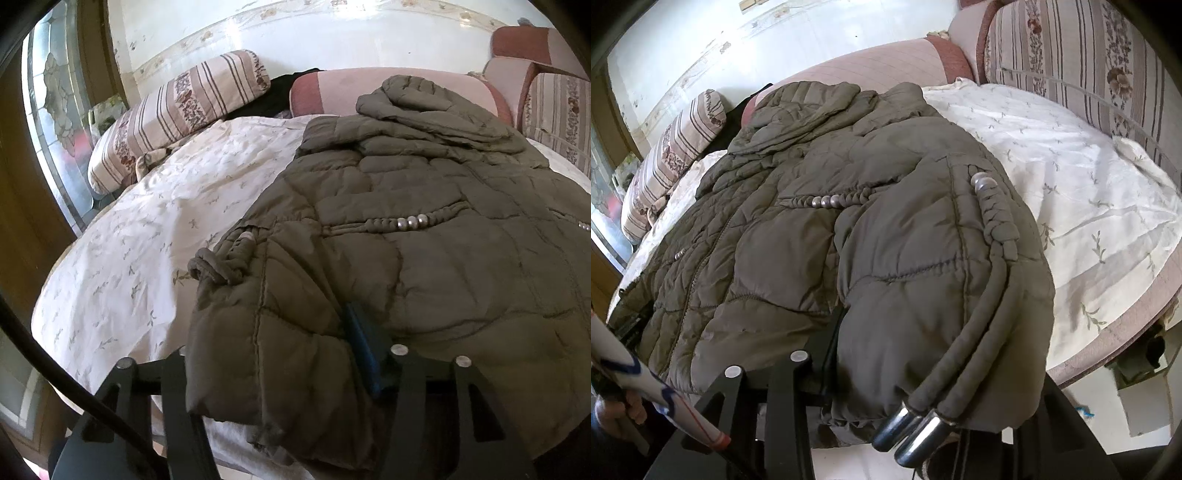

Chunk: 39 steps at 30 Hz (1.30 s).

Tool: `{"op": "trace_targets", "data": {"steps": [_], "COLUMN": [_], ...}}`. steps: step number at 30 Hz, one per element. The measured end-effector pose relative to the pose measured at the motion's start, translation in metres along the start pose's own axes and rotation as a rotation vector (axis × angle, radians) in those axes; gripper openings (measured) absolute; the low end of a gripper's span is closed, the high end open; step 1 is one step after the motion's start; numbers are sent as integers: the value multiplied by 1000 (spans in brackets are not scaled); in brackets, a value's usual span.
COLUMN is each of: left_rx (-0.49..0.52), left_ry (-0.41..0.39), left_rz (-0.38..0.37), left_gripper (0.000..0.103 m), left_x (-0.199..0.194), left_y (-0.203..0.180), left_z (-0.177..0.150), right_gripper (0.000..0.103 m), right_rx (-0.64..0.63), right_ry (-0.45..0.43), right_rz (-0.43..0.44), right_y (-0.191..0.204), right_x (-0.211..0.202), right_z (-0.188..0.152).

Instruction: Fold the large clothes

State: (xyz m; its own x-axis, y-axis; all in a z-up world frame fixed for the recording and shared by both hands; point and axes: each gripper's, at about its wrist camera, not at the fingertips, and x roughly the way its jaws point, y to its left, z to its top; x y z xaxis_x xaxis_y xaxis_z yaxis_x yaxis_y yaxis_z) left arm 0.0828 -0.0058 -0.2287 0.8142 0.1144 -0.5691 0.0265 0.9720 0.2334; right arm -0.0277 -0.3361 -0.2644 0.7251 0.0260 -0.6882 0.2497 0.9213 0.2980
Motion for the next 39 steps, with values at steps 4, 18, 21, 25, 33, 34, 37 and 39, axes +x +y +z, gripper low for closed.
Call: {"op": "trace_targets", "data": {"steps": [4, 18, 21, 25, 33, 34, 37, 39], "left_rx": [15, 61, 66, 73, 82, 82, 88, 92], "left_ry": [-8, -26, -30, -35, -47, -49, -58, -65], "left_rz": [4, 51, 54, 52, 50, 49, 43, 37], "left_gripper": [49, 48, 47, 44, 38, 36, 31, 28], "left_x": [0, -2, -3, -4, -6, -7, -9, -12], "left_y": [-3, -13, -14, -14, -14, -14, -15, -16], "left_z": [-1, -4, -4, -5, -5, -5, -5, -4], "right_gripper": [35, 34, 34, 34, 34, 34, 32, 31], "right_rx": [-116, -192, -204, -209, -218, -218, -218, -218], "right_ry": [-24, -29, -31, -32, -38, -40, -44, -49], "right_rz": [-101, -168, -180, -184, -194, -195, -195, -193], "right_y": [21, 31, 33, 33, 35, 35, 36, 36], "right_x": [-2, -3, -3, -3, -5, -5, -7, -9], "right_z": [-2, -4, -5, -5, -5, -5, -5, -5]}}
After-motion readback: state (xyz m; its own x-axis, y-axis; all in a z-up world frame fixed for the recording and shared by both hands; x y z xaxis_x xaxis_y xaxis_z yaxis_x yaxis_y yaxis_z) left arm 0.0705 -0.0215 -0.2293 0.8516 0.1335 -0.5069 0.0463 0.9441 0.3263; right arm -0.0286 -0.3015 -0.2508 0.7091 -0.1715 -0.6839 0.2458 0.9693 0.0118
